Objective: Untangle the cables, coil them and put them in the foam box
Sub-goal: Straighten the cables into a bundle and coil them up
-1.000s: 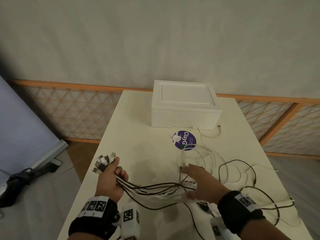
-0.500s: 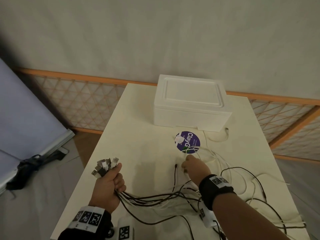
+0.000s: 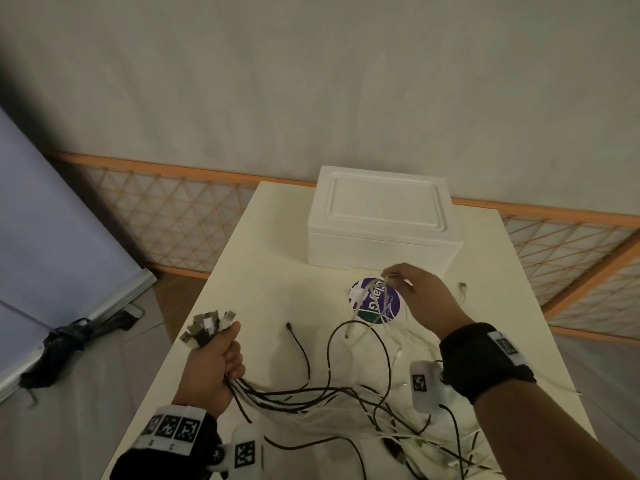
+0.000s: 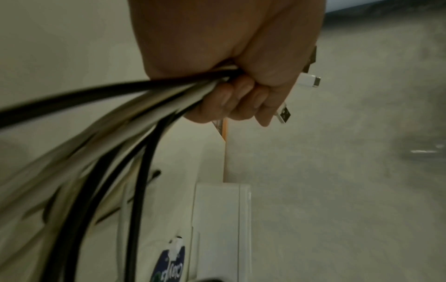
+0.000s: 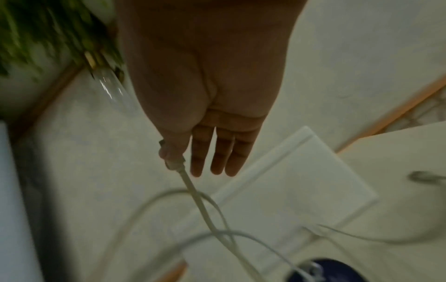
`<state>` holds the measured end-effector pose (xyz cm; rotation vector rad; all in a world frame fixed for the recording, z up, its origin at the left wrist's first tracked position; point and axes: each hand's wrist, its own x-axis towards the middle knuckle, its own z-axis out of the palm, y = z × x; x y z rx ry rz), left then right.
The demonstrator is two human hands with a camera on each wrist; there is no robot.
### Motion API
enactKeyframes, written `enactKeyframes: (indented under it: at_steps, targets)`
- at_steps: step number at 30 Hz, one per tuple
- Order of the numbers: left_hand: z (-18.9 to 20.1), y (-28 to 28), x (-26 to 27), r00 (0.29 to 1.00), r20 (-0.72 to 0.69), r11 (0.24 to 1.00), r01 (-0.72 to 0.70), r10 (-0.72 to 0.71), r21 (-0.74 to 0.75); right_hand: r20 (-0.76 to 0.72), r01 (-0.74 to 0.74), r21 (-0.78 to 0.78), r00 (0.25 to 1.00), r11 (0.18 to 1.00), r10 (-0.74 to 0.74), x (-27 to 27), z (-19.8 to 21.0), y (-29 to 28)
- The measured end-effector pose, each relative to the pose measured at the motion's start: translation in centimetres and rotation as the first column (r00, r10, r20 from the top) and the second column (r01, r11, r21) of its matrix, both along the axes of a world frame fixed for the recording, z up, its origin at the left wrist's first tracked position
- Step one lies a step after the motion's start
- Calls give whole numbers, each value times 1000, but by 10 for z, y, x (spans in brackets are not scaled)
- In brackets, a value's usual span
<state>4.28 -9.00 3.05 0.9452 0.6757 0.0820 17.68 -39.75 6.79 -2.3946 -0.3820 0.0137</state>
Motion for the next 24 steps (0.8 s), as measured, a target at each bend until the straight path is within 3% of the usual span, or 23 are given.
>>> enactKeyframes:
  at_steps: [5, 8, 11, 14, 17, 20, 24]
  targets:
    - [34, -29, 24, 985, 109, 990, 123, -131, 71, 9, -89, 153, 996, 984, 89, -5, 49, 19]
    - [49, -43, 30, 970, 168, 979, 156, -177, 130, 130, -91, 95, 988, 991, 78, -10, 61, 23]
    - [56, -53, 31, 960, 207, 973, 154, -188, 170, 198, -48, 247, 980, 968, -2, -15, 70, 18]
    - [58, -61, 29, 952, 239, 973, 153, -192, 171, 260, -9, 117, 965, 993, -21, -18, 75, 11]
    - [60, -69, 28, 947, 262, 975, 147, -187, 163, 193, 1, 78, 981, 997, -16, -16, 70, 5]
    - [60, -75, 25, 945, 266, 974, 149, -192, 173, 142, -14, -55, 990, 998, 21, -20, 61, 2]
    - [62, -84, 25, 945, 260, 969, 153, -201, 192, 168, -27, 31, 986, 999, 21, -27, 60, 4]
